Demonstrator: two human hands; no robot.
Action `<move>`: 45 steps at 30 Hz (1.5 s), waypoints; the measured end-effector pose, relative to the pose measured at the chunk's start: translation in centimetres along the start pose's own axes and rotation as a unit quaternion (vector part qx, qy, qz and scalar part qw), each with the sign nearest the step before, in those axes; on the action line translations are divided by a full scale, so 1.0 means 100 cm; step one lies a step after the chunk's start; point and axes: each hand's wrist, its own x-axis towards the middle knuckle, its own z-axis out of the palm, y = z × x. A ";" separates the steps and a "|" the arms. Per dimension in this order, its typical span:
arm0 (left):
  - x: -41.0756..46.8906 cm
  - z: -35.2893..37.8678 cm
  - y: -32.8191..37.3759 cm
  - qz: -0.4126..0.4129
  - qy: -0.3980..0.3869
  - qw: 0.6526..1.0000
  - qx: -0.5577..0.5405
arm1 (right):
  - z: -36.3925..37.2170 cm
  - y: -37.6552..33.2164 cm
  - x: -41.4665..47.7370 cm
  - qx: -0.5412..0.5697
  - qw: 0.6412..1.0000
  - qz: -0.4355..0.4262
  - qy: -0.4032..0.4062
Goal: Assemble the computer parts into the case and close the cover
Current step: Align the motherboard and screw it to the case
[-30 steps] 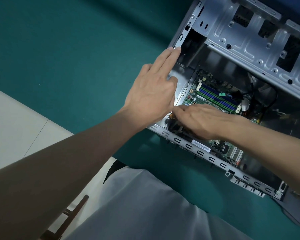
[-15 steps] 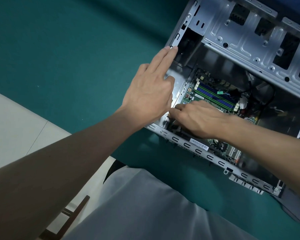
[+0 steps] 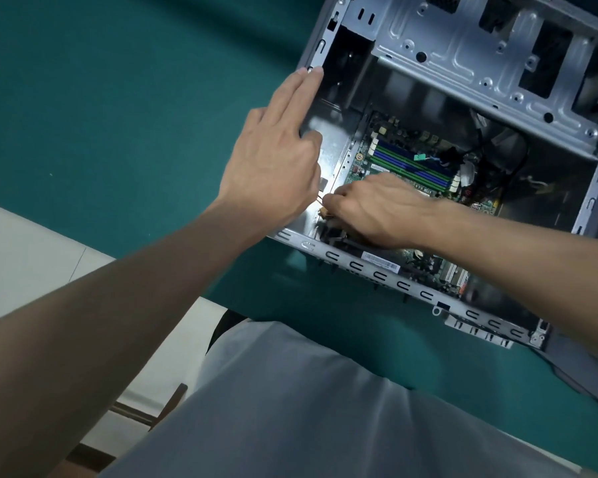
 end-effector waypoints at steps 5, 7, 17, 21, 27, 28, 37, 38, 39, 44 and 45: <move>-0.001 0.002 0.001 0.003 0.000 1.000 -0.001 | 0.003 -0.001 -0.002 -0.067 0.997 -0.032 -0.001; 0.000 0.002 0.001 0.003 0.003 1.000 0.000 | 0.004 0.000 -0.004 -0.017 0.999 -0.045 -0.004; 0.001 0.004 -0.001 0.013 0.009 1.000 -0.006 | 0.005 0.001 -0.003 -0.065 0.997 -0.037 0.003; 0.001 0.004 0.000 0.012 0.008 1.000 -0.006 | 0.005 0.004 -0.007 0.026 0.999 -0.043 0.003; 0.001 0.003 0.000 0.007 0.003 1.000 -0.002 | -0.001 0.002 -0.003 -0.114 0.993 -0.044 0.003; 0.001 0.002 0.000 0.007 0.002 1.000 -0.002 | 0.000 0.002 -0.003 -0.119 0.992 -0.035 -0.006; 0.001 0.003 0.001 0.005 0.002 1.000 -0.002 | -0.002 0.002 -0.003 -0.064 0.994 -0.091 0.008; 0.001 0.003 0.001 0.005 0.001 1.000 -0.002 | 0.000 0.002 -0.003 -0.081 0.993 -0.083 0.011; 0.001 0.003 0.001 0.005 0.001 1.000 -0.002 | 0.001 0.001 -0.001 -0.096 0.993 -0.070 0.014; 0.001 0.002 0.001 0.005 0.000 1.000 -0.002 | 0.001 0.000 -0.001 -0.101 0.993 -0.064 -0.004; 0.001 0.002 0.001 0.005 0.000 1.000 -0.002 | 0.001 0.001 -0.002 -0.091 0.993 -0.080 -0.011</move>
